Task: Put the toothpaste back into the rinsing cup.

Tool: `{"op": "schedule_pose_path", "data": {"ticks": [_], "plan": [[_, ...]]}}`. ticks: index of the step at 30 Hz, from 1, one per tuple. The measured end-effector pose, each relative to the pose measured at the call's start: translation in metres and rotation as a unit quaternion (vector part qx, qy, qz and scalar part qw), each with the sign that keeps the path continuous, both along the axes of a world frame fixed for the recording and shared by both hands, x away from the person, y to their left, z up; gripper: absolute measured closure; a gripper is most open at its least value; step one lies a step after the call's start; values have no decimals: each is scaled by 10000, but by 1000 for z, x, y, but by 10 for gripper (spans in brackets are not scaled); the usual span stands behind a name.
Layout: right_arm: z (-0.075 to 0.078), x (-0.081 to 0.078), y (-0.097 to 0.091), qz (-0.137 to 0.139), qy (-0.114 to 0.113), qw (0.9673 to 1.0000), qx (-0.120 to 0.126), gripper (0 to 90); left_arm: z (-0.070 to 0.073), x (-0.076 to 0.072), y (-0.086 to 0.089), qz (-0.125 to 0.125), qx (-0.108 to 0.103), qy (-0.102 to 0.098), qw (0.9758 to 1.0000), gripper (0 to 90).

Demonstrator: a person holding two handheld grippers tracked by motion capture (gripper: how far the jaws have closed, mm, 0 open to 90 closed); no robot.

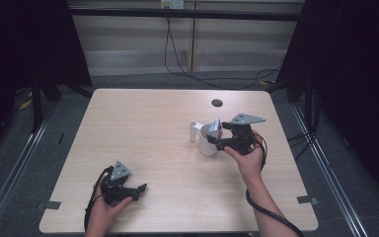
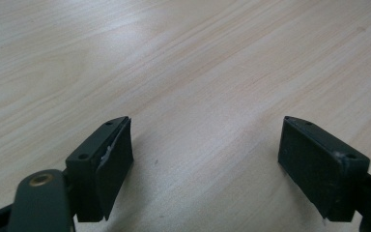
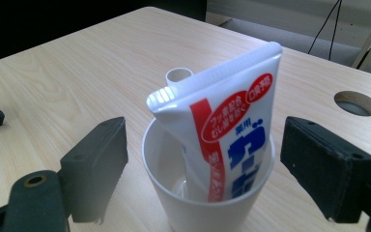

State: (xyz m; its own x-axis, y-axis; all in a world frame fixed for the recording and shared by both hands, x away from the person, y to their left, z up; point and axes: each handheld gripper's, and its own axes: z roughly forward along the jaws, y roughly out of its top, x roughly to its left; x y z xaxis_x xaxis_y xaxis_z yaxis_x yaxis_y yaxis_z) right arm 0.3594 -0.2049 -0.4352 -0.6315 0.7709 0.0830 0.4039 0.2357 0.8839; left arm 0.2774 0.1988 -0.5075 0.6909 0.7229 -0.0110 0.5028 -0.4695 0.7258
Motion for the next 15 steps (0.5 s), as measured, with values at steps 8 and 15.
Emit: {"op": "schedule_pose_path", "data": {"ticks": [8,15], "plan": [[-2,-6,-6,0,49,10000,23,167,0,0,0,-19,11,-12,10000,196],[0,-14,-15,28,14,10000,94,167,0,0,0,-16,15,-16,10000,196]]}}
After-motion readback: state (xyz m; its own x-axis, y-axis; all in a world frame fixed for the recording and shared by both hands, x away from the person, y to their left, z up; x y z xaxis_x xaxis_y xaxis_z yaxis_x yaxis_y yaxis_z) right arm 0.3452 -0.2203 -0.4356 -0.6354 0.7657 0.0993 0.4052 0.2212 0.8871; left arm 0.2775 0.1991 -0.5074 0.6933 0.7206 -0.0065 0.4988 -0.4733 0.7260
